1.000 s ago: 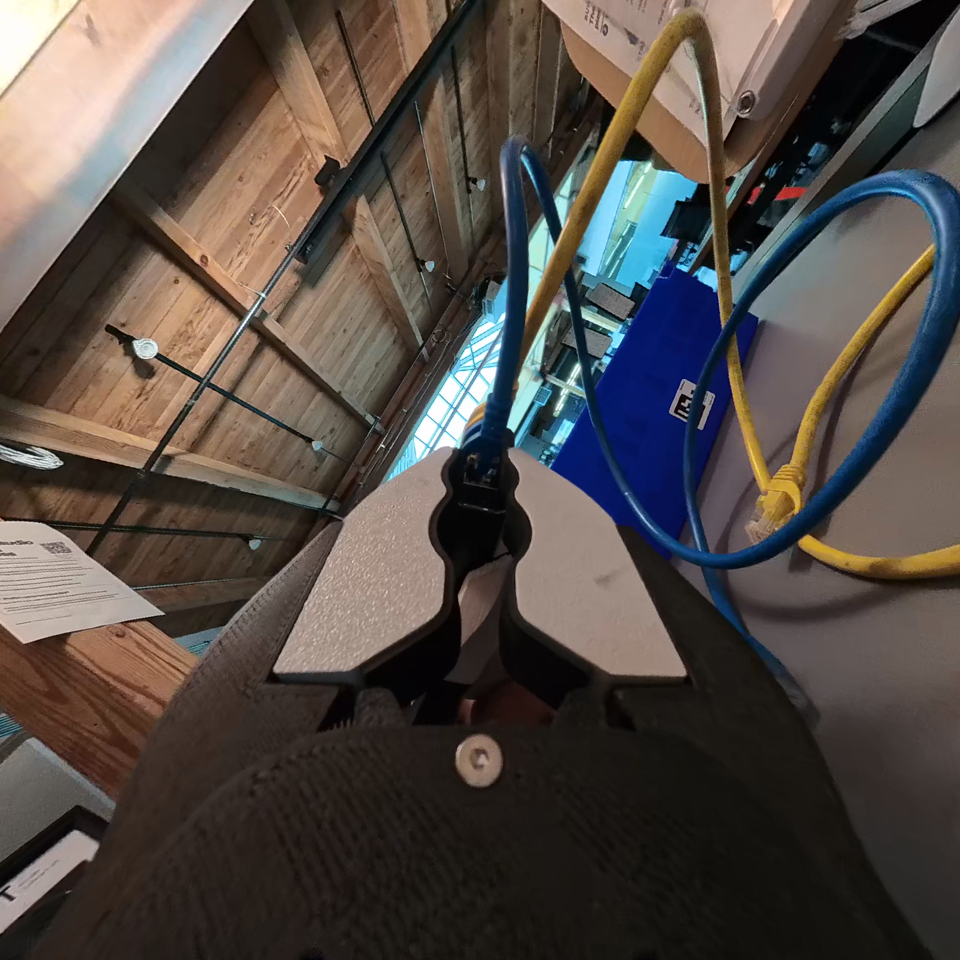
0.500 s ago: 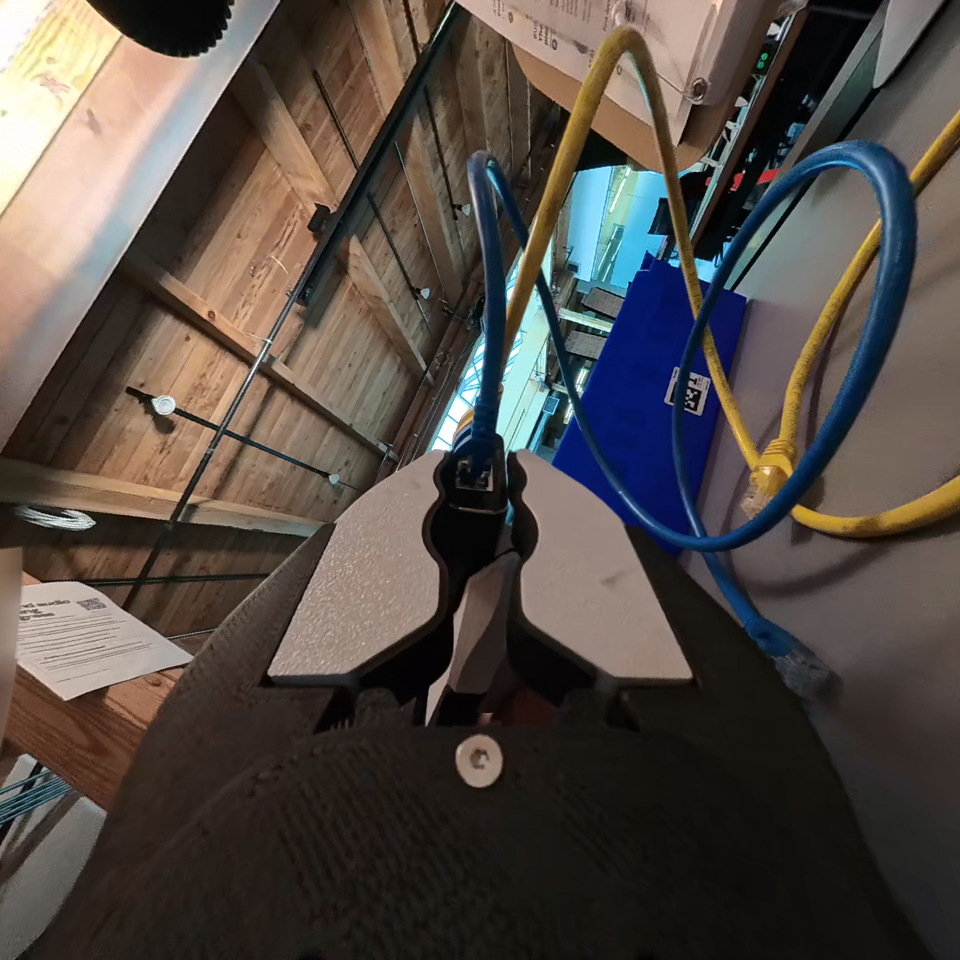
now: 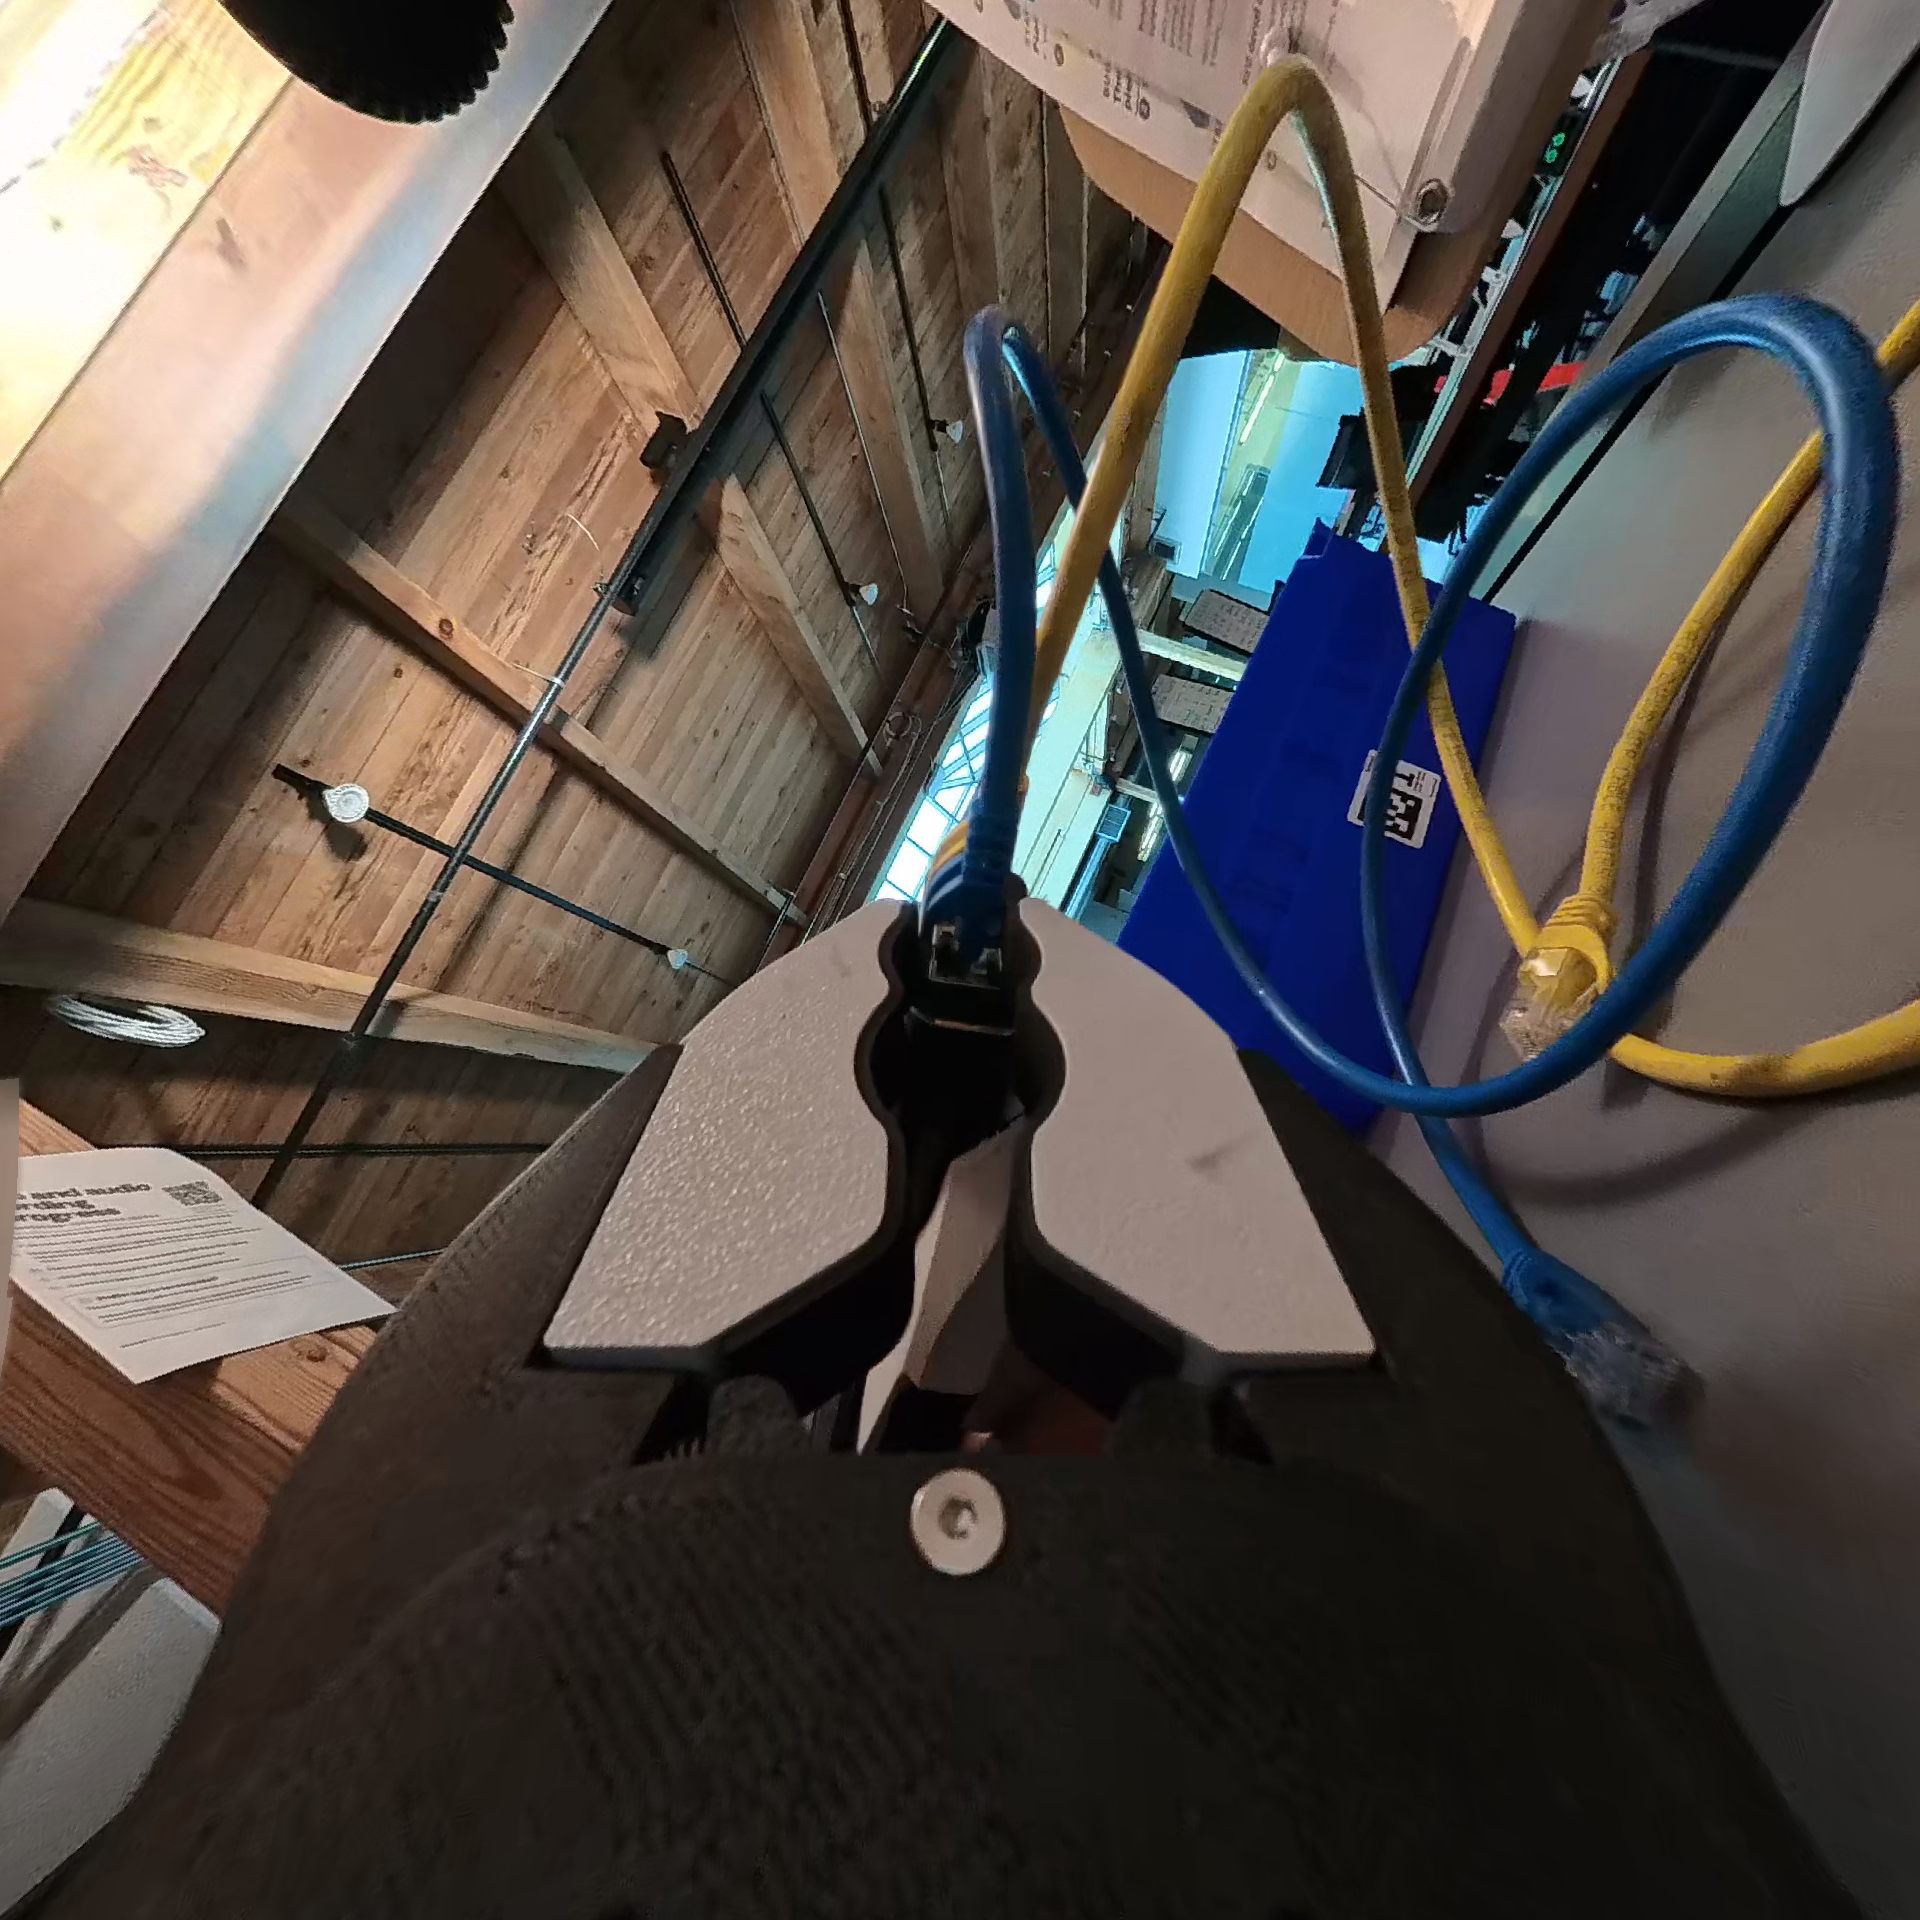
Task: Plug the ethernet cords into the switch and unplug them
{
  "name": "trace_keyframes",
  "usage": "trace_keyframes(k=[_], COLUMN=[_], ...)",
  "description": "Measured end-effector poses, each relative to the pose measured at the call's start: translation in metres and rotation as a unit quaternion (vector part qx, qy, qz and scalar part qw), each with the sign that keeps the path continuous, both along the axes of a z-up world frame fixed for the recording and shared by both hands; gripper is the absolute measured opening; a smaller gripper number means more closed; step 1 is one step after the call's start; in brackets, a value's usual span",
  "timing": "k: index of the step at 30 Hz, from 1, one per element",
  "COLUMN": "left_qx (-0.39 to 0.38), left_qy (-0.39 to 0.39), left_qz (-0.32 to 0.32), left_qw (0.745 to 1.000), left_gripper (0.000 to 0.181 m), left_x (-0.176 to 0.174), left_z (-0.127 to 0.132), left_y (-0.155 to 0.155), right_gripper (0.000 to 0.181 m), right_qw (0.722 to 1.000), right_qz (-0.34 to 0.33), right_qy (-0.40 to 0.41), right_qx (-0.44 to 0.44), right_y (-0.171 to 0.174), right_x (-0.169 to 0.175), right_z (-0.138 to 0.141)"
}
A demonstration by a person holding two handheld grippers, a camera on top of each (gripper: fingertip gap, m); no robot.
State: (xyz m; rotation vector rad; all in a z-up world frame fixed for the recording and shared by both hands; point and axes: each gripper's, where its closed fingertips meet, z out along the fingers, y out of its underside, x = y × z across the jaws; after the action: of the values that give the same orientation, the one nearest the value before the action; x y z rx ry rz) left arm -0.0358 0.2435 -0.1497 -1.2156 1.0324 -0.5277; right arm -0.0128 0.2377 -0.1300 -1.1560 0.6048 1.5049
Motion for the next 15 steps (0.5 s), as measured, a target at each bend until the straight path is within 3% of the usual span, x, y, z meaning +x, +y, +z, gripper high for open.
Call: trace_keyframes(k=[15], left_qx=[0.002], left_qy=[0.004], left_qz=[0.001], left_qw=[1.0], left_gripper=[0.065], left_x=[0.001], left_z=[-0.0011], left_y=[-0.0002], right_gripper=[0.013], right_qw=[1.0], right_qz=[-0.003], right_qy=[0.007], right_qx=[-0.007], right_y=[-0.0001], right_x=[0.0003], right_z=[-0.0022])
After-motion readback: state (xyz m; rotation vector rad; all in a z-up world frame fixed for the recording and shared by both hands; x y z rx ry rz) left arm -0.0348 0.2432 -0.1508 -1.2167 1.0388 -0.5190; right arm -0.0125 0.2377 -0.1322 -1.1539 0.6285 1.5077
